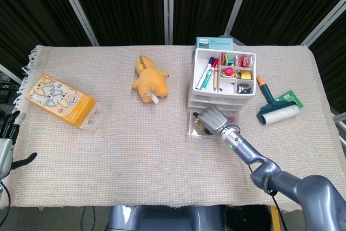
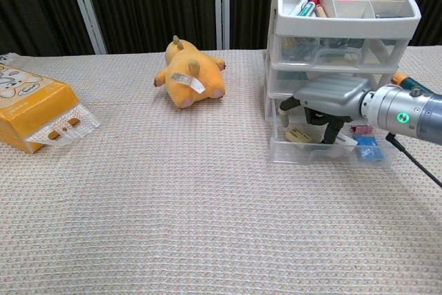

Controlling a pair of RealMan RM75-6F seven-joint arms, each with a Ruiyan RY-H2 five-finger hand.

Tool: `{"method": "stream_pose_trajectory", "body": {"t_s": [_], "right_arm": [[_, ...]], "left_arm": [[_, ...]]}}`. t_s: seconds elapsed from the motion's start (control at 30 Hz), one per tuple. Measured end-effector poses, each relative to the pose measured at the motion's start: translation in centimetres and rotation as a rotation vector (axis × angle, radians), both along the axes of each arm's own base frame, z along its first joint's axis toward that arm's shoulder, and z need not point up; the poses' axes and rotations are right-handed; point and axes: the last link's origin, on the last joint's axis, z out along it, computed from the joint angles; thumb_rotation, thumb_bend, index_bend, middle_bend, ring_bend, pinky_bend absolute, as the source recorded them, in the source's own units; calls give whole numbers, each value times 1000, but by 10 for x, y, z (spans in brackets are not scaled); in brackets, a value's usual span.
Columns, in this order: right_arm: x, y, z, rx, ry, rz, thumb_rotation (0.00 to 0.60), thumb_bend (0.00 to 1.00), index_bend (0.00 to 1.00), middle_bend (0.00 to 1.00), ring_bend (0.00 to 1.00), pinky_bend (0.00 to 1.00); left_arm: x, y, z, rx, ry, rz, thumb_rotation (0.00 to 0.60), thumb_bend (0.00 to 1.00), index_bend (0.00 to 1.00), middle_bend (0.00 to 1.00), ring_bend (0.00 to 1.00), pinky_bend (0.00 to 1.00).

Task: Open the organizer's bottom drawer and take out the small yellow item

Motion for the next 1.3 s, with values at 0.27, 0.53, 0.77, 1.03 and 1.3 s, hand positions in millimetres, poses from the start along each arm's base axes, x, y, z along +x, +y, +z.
{"method": "stream_pose_trajectory", "body": {"t_s": [0.27,0.53,0.77,1.03,1.3], "right_arm": [[-4,1,-4,4,1,-6,600,0,450,996,985,716],[-7,2,-7,6,1,-10,600,0,503,997,985,716],[-7,3,-8,13,-4,-12,600,0,549,998,985,716],[-6,5,-6,7,-12,-2,600,0,552,998,985,716],[1,4,7,-21,-24,25,600,0,553,998,985,716]], "left_arm": [[0,0,0,-2,0,0,600,21,0,0,0,0],[0,1,-1,-3,2,1,600,21,0,0,0,0],[0,1,-1,-3,0,1,600,21,0,0,0,0],[-1,1,0,-4,-1,-3,600,22,0,0,0,0],[-1,1,1,-2,-4,-6,600,21,0,0,0,0]]}}
